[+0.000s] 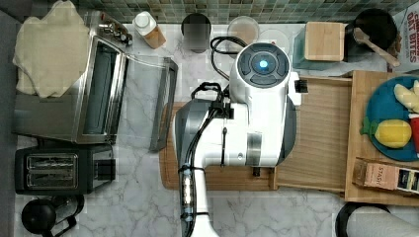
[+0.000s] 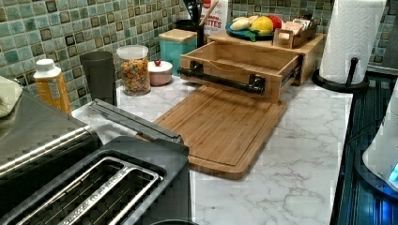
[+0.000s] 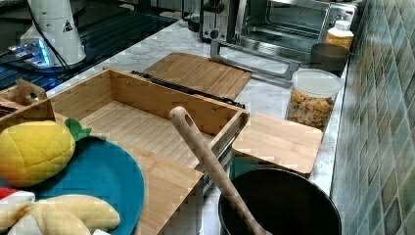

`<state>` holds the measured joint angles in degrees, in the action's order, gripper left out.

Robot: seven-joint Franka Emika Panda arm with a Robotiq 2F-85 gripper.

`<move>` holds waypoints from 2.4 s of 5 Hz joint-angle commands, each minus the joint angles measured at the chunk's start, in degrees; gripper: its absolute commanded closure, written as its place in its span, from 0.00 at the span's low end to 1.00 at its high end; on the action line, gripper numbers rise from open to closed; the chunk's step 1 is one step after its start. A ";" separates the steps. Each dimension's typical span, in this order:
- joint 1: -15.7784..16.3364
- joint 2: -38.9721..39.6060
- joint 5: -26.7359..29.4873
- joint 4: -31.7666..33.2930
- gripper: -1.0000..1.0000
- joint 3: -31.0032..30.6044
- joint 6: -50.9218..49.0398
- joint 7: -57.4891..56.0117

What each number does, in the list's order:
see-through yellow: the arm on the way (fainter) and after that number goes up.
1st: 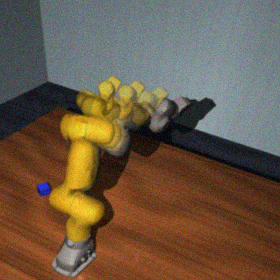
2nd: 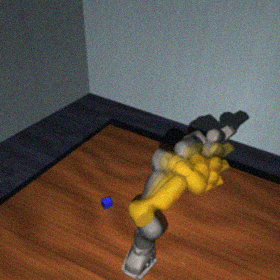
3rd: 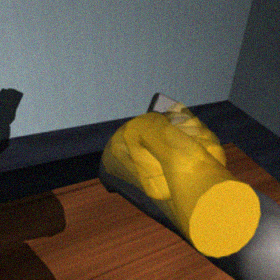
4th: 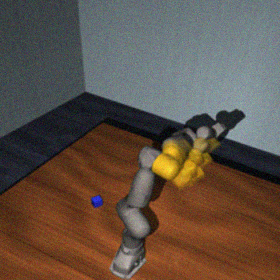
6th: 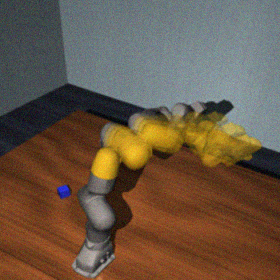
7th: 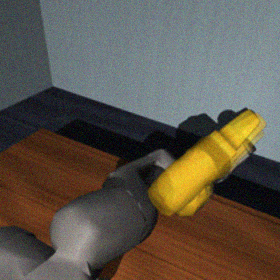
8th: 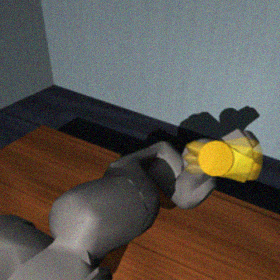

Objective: Close the drawer.

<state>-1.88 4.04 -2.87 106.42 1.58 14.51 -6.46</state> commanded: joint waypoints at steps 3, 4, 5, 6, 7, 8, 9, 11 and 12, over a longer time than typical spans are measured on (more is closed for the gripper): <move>0.13 -1.22 -0.75 4.94 1.00 -0.80 3.67 -16.32; 0.29 -0.15 -0.31 5.26 1.00 -1.42 3.42 -19.40; 1.37 -1.46 -1.60 10.91 1.00 -1.59 10.52 -19.28; 0.65 0.11 0.22 14.09 1.00 -1.28 16.38 -22.67; 0.31 2.27 0.34 16.00 1.00 -0.93 20.51 -24.00; 0.37 3.63 1.16 18.42 1.00 -1.13 25.51 -25.10; -0.26 5.87 1.90 18.25 1.00 -1.17 26.28 -26.97; -1.09 5.84 -0.04 22.14 1.00 0.14 31.28 -29.35; -1.25 6.48 -4.43 22.37 1.00 1.56 33.64 -29.24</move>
<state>-1.65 11.92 -6.21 129.48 1.07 47.53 -32.51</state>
